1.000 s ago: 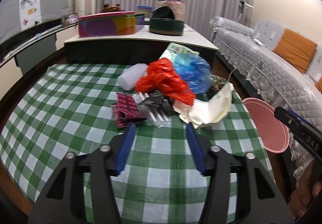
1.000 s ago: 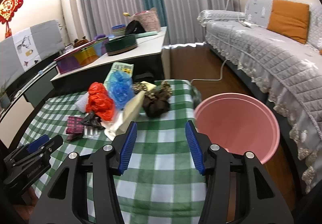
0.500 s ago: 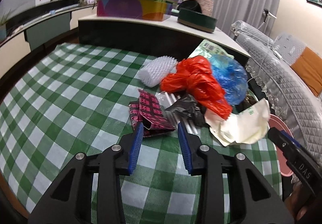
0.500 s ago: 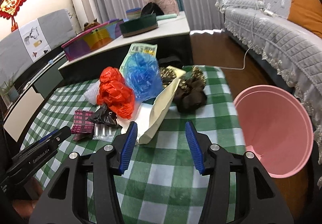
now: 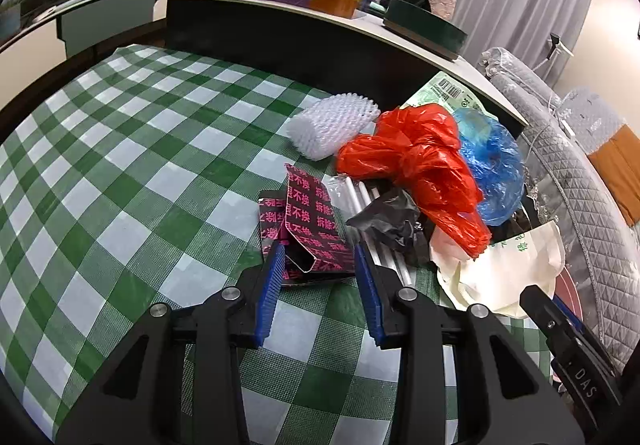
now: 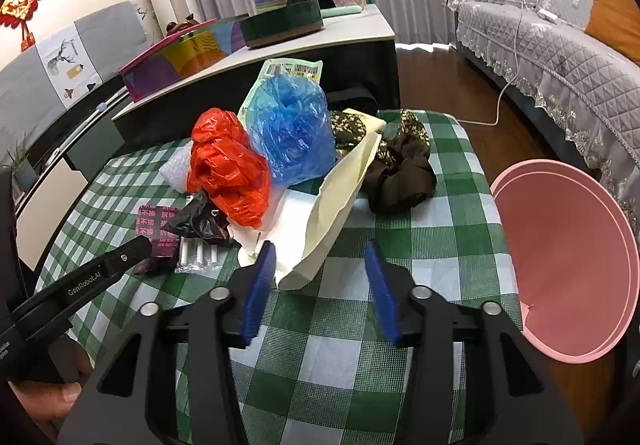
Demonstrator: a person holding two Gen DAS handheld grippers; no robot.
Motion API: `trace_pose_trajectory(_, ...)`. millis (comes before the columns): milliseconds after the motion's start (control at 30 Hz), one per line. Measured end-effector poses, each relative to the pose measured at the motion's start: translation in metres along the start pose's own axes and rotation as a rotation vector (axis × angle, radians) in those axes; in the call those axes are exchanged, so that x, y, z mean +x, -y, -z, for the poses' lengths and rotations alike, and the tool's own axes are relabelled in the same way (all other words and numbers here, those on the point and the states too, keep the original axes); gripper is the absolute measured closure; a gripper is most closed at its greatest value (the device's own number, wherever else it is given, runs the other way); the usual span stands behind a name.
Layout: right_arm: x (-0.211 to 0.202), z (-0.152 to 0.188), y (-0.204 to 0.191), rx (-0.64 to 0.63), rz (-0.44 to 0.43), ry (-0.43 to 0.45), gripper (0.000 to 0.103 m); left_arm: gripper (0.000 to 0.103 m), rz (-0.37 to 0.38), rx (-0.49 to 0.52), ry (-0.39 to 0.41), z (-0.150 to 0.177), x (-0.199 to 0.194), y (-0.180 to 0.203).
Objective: Collect trash
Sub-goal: 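Grasp the pink printed packet with the left tool while the right tool grasps the cream paper bag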
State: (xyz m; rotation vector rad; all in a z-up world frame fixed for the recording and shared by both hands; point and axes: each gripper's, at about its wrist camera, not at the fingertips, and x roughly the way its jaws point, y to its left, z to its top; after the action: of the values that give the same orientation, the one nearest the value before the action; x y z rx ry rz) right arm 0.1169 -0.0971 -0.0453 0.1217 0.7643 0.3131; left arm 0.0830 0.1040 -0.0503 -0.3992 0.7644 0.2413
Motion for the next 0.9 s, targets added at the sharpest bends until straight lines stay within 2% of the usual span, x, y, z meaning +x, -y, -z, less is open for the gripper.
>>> trace_pose_trajectory(167, 0.001, 0.002, -0.001, -0.010, -0.016, -0.015, 0.076, 0.067, -0.003, -0.020, -0.016, 0.000, 0.004, -0.003)
trace_pose_trajectory(400, -0.003, 0.003, 0.003, -0.009, -0.003, -0.014, 0.084, 0.068, 0.009, -0.066, -0.038, -0.002, 0.008, -0.009)
trace_pose_trajectory(533, -0.011, 0.002, 0.004, -0.019, 0.003, 0.010, 0.090, 0.085, 0.005, -0.056, -0.028, -0.003, 0.003, -0.009)
trace_pose_trajectory(600, -0.017, 0.002, 0.004, -0.025, 0.005, 0.024, 0.091, 0.089, 0.005, -0.046, -0.016, -0.003, -0.001, -0.008)
trace_pose_trajectory(733, -0.027, 0.002, 0.007, -0.031, 0.023, 0.048, 0.092, 0.094, 0.005, -0.022, 0.015, -0.006, -0.013, -0.005)
trace_pose_trajectory(900, -0.044, 0.001, 0.011, -0.033, 0.051, 0.085, 0.094, 0.095, 0.016, 0.005, 0.044, -0.006, -0.027, -0.003)
